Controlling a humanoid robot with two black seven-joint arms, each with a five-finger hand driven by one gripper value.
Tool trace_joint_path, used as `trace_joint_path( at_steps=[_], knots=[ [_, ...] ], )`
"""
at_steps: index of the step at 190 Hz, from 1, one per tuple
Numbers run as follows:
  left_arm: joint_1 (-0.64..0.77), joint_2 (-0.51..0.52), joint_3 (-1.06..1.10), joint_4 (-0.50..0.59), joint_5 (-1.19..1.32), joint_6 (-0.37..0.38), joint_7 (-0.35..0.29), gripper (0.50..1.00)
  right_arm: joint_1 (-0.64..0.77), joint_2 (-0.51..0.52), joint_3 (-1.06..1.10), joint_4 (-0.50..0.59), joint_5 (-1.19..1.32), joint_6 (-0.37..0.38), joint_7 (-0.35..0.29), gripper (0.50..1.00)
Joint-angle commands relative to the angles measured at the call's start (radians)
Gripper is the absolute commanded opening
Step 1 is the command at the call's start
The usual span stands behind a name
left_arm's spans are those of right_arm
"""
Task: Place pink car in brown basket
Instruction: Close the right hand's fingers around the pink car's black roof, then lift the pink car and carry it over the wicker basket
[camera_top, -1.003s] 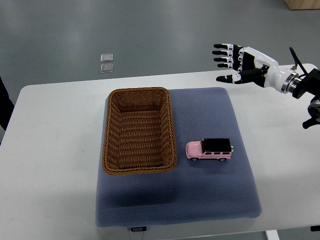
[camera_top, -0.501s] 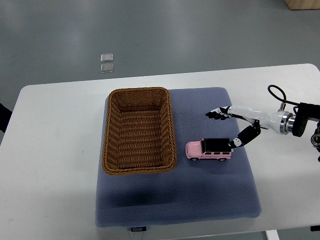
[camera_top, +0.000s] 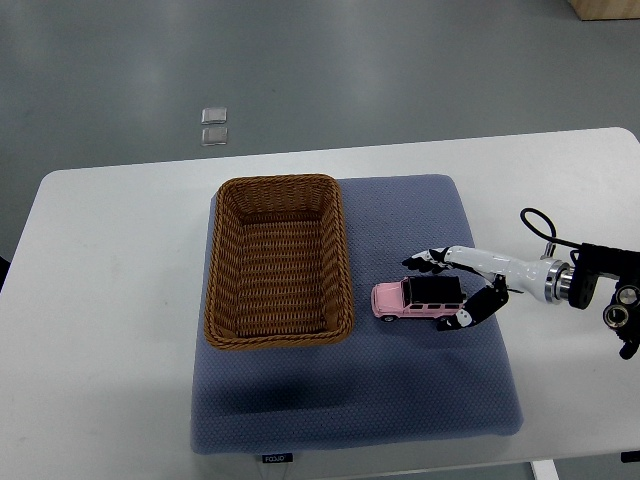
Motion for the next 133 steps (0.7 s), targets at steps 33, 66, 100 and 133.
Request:
trace_joint_path(
  at_steps=[33, 66, 100, 133],
  knots=[
    [0.0, 0.0, -0.002, 0.0, 0.0, 0.002, 0.0, 1.0, -0.007, 0.014, -0.003, -0.02, -0.024, -0.015, 0.001, 0.658],
    [0.0, 0.0, 0.0, 0.0, 0.0, 0.002, 0.0, 1.0, -0.01, 0.017, -0.009, -0.031, -0.087, -0.039, 0.005, 0.5],
    [0.0, 0.0, 0.0, 0.0, 0.0, 0.002, 0.0, 1.0, 0.013, -0.046, 0.006, -0.029, -0.067, -0.036, 0.042, 0.5],
    [-0.001, 0.0, 0.0, 0.0, 0.0, 0.002, 0.0, 1.0, 0.092, -0.132, 0.011, 0.005, -0.04, -0.01, 0.065, 0.5]
  ],
)
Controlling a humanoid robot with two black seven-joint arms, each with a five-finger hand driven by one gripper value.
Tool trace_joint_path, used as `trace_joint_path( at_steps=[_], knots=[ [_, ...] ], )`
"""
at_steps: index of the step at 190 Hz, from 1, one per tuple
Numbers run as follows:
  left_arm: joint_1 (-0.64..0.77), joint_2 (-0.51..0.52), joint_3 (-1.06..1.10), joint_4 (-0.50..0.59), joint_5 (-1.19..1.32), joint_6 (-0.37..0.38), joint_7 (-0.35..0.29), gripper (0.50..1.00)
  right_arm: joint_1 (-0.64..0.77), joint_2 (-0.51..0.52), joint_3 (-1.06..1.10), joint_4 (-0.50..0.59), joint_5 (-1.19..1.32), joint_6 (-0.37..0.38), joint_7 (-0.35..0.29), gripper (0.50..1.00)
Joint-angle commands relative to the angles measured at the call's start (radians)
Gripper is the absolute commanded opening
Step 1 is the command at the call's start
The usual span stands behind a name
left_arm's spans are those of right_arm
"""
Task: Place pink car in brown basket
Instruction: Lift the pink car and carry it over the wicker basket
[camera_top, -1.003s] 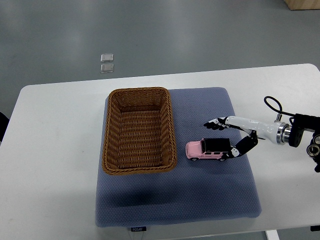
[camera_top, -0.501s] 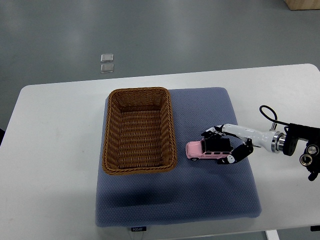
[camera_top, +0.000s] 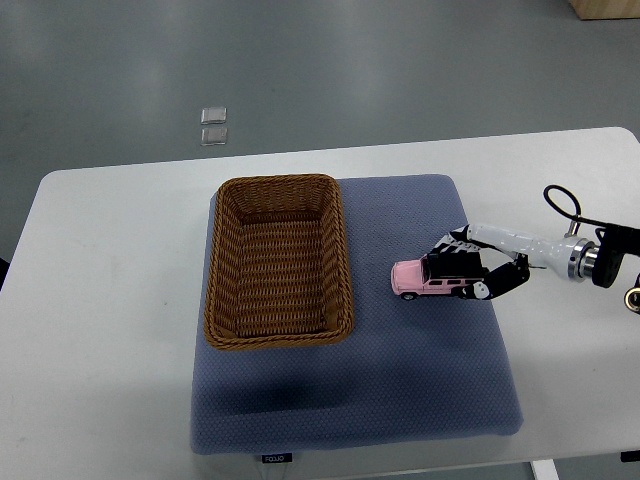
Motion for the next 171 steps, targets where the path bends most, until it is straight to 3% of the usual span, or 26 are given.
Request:
trace_joint_path(
  at_steps=[1, 39, 80, 122, 171],
  knots=[
    [-0.001, 0.0, 0.0, -0.002, 0.0, 0.0, 0.0, 1.0, 0.036, -0.053, 0.003, 0.023, 0.018, 0.021, 0.01, 0.5],
    [-0.006, 0.0, 0.001, -0.002, 0.001, 0.0, 0.0, 1.0, 0.122, -0.083, 0.004, 0.041, 0.058, 0.061, 0.01, 0.5],
    [-0.006, 0.0, 0.001, -0.003, 0.0, 0.0, 0.0, 1.0, 0.249, -0.03, -0.013, 0.011, 0.125, 0.093, 0.006, 0.5],
    [-0.008, 0.0, 0.001, -0.008, 0.001, 0.0, 0.0, 1.0, 0.375, 0.239, -0.117, -0.186, 0.153, 0.09, 0.007, 0.5],
    [-0.02, 0.0, 0.003, -0.011, 0.003, 0.0, 0.0, 1.0, 0.395, 0.541, -0.155, -0.413, 0.135, 0.083, 0.01, 0.5]
  ],
)
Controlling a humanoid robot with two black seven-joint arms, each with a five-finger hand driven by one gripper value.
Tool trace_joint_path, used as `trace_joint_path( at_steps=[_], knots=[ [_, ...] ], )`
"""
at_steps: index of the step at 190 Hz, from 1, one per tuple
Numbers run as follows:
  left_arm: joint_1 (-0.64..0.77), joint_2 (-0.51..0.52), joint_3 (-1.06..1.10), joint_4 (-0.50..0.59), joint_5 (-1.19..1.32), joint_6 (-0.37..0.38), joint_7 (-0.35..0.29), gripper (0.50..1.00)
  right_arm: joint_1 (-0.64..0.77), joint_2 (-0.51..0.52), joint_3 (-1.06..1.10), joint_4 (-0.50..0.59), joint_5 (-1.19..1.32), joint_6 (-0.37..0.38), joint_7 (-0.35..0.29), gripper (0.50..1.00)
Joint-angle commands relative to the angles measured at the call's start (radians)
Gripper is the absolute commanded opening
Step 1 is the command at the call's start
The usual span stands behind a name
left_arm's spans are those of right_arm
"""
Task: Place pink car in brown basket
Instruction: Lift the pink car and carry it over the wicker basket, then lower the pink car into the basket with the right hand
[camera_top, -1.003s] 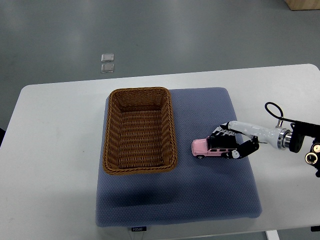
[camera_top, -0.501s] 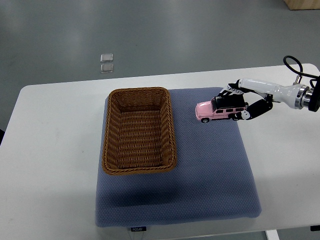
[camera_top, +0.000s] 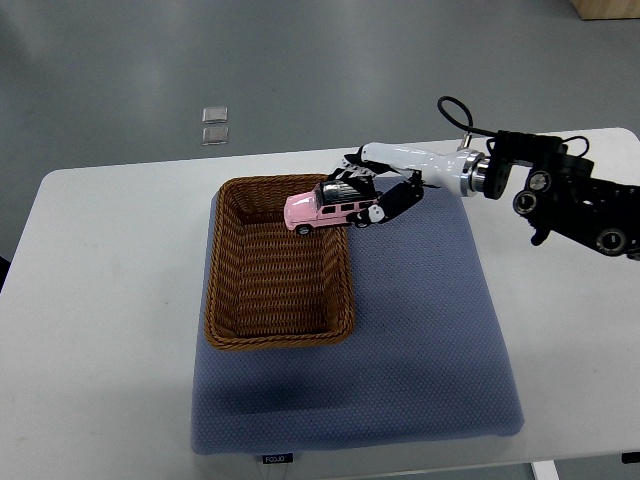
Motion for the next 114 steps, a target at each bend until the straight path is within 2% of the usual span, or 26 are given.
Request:
trace_joint_path(
  at_steps=[1, 21, 50, 88, 89, 90, 91, 92, 93, 94, 95, 97, 98, 102, 107, 114],
  knots=[
    [-0.001, 0.0, 0.002, -0.001, 0.001, -0.001, 0.0, 1.0, 0.003, 0.117, -0.004, -0.09, -0.009, -0.007, 0.002, 0.5],
    [-0.001, 0.0, 0.002, 0.001, -0.001, 0.001, 0.0, 1.0, -0.002, 0.191, -0.027, -0.14, -0.012, -0.028, 0.002, 0.5],
    [-0.001, 0.0, 0.002, 0.005, -0.001, 0.001, 0.0, 1.0, -0.009, 0.228, -0.083, -0.161, -0.012, -0.082, 0.003, 0.5],
    [-0.001, 0.0, 0.002, 0.001, -0.001, -0.001, 0.0, 1.0, -0.045, 0.254, -0.098, -0.167, -0.012, -0.103, 0.003, 0.502],
    [-0.001, 0.0, 0.002, 0.001, -0.001, 0.001, 0.0, 1.0, -0.046, 0.255, -0.096, -0.169, -0.012, -0.105, 0.002, 0.561],
    [-0.001, 0.0, 0.002, 0.001, -0.001, 0.001, 0.0, 1.0, -0.046, 0.255, -0.096, -0.169, -0.012, -0.105, 0.002, 0.562],
    [-0.001, 0.0, 0.002, 0.001, 0.001, 0.001, 0.0, 1.0, -0.049, 0.255, -0.096, -0.17, -0.012, -0.105, 0.003, 0.61],
    [-0.001, 0.0, 0.002, 0.001, 0.001, 0.001, 0.0, 1.0, -0.049, 0.255, -0.096, -0.17, -0.012, -0.105, 0.003, 0.611],
    [-0.001, 0.0, 0.002, 0.001, -0.001, 0.001, 0.0, 1.0, -0.051, 0.255, -0.095, -0.17, -0.01, -0.105, 0.002, 0.645],
    [-0.001, 0.0, 0.002, 0.001, -0.001, 0.001, 0.0, 1.0, -0.051, 0.255, -0.095, -0.17, -0.01, -0.105, 0.002, 0.646],
    [-0.001, 0.0, 0.002, 0.001, -0.001, -0.001, 0.0, 1.0, -0.052, 0.255, -0.095, -0.17, -0.01, -0.106, 0.003, 0.674],
    [-0.001, 0.0, 0.002, 0.001, -0.001, -0.001, 0.0, 1.0, -0.052, 0.255, -0.095, -0.17, -0.01, -0.106, 0.003, 0.674],
    [-0.001, 0.0, 0.003, 0.001, -0.001, 0.001, 0.0, 1.0, -0.054, 0.255, -0.095, -0.17, -0.01, -0.106, 0.002, 0.698],
    [-0.001, 0.0, 0.002, 0.001, -0.001, 0.001, 0.0, 1.0, -0.055, 0.258, -0.095, -0.17, -0.01, -0.106, 0.002, 0.735],
    [-0.001, 0.0, 0.002, 0.001, -0.001, 0.001, 0.0, 1.0, -0.055, 0.261, -0.095, -0.17, -0.01, -0.106, 0.002, 0.762],
    [-0.001, 0.0, 0.002, 0.001, -0.001, -0.001, 0.0, 1.0, -0.055, 0.267, -0.095, -0.17, -0.01, -0.106, 0.002, 0.827]
  ],
)
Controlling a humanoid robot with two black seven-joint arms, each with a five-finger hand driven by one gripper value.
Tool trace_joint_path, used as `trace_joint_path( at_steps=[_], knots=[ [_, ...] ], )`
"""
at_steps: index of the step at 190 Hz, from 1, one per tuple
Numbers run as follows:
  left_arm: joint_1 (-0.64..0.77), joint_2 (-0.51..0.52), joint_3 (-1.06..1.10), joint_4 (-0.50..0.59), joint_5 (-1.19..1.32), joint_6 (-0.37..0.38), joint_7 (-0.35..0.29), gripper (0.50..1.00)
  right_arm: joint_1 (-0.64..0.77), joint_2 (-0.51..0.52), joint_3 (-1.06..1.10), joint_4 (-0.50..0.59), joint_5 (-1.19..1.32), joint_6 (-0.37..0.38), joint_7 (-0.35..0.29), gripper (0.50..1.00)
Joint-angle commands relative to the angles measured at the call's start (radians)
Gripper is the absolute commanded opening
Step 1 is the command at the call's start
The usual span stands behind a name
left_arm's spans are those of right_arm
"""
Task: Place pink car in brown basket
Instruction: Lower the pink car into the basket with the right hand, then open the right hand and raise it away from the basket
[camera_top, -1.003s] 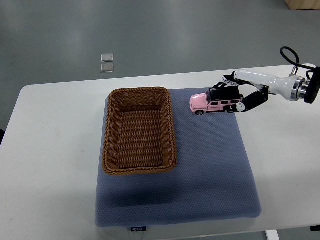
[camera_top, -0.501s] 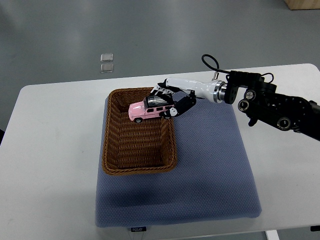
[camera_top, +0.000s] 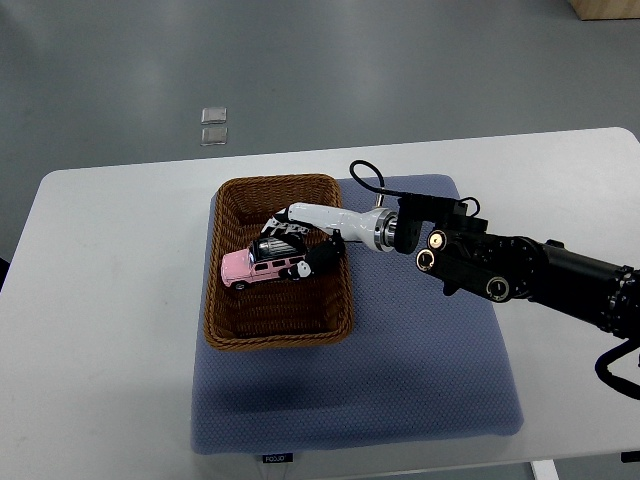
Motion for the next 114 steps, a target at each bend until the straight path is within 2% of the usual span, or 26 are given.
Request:
trace_joint_path(
  at_steps=[1, 6, 18, 48, 74, 99, 114],
  knots=[
    [0.0, 0.0, 0.0, 0.0, 0.0, -0.001, 0.0, 1.0, -0.006, 0.012, 0.002, -0.001, 0.001, -0.002, -0.002, 0.827],
    [0.0, 0.0, 0.0, 0.001, 0.0, 0.0, 0.0, 1.0, -0.006, 0.014, 0.005, -0.001, 0.003, -0.002, -0.002, 0.866],
    [0.0, 0.0, 0.0, 0.003, 0.0, 0.0, 0.0, 1.0, -0.004, 0.014, 0.014, -0.001, 0.007, -0.002, -0.002, 0.897],
    [0.0, 0.0, 0.0, 0.005, 0.0, 0.0, 0.0, 1.0, 0.013, -0.008, 0.051, 0.002, 0.021, 0.001, -0.002, 0.905],
    [0.0, 0.0, -0.002, 0.006, 0.0, 0.0, 0.0, 1.0, 0.022, -0.078, 0.229, 0.008, 0.067, 0.012, -0.002, 0.909],
    [0.0, 0.0, -0.002, 0.006, 0.0, -0.001, 0.0, 1.0, -0.056, -0.113, 0.456, 0.02, 0.276, 0.006, 0.002, 0.909],
    [0.0, 0.0, 0.0, 0.006, 0.0, 0.0, 0.0, 1.0, -0.148, -0.1, 0.686, 0.025, 0.503, 0.001, 0.026, 0.909]
  ],
)
